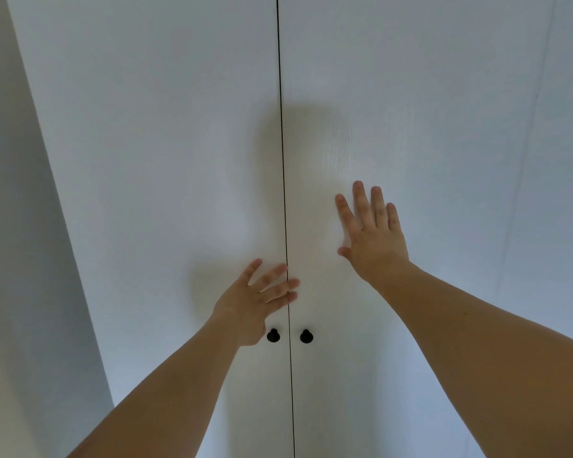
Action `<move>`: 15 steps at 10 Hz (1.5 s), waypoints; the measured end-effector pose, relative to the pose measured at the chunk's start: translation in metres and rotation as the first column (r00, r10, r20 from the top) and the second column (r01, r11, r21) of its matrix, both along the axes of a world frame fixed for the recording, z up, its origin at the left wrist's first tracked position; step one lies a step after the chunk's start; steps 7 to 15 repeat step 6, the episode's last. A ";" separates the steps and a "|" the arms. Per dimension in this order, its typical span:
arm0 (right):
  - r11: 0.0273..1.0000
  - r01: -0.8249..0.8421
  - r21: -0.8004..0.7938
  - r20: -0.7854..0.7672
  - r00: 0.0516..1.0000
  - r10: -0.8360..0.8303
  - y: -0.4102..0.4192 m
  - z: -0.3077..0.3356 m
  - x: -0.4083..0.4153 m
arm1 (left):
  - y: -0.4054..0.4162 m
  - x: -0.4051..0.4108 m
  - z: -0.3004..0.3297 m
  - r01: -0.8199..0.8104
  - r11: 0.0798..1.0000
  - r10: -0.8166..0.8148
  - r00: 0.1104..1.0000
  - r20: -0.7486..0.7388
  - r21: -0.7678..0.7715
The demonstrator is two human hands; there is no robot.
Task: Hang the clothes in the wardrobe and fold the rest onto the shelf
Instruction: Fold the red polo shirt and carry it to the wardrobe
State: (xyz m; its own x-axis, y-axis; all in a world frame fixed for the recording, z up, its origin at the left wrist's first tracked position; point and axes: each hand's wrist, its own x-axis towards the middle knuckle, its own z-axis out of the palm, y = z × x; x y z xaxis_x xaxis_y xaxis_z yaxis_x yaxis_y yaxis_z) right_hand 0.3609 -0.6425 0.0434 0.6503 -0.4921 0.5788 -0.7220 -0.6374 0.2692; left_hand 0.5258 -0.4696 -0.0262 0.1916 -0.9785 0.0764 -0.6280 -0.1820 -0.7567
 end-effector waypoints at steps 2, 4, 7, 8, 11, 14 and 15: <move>1.000 -0.030 0.000 -0.004 1.000 0.030 0.009 -0.003 -0.009 | 0.002 -0.009 0.004 0.001 1.000 -0.002 0.997 -0.071 -0.016; 0.997 -0.068 0.027 -0.011 0.998 0.068 0.024 -0.011 -0.023 | 0.009 -0.020 0.014 0.014 0.995 -0.036 0.976 -0.215 -0.101; 0.983 -0.162 0.090 0.001 0.987 0.162 0.041 -0.014 -0.034 | 0.025 -0.032 0.022 -0.038 0.958 -0.038 0.965 -0.258 -0.283; 0.983 -0.162 0.090 0.001 0.987 0.162 0.041 -0.014 -0.034 | 0.025 -0.032 0.022 -0.038 0.958 -0.038 0.965 -0.258 -0.283; 0.983 -0.162 0.090 0.001 0.987 0.162 0.041 -0.014 -0.034 | 0.025 -0.032 0.022 -0.038 0.958 -0.038 0.965 -0.258 -0.283; 0.983 -0.162 0.090 0.001 0.987 0.162 0.041 -0.014 -0.034 | 0.025 -0.032 0.022 -0.038 0.958 -0.038 0.965 -0.258 -0.283; 0.983 -0.162 0.090 0.001 0.987 0.162 0.041 -0.014 -0.034 | 0.025 -0.032 0.022 -0.038 0.958 -0.038 0.965 -0.258 -0.283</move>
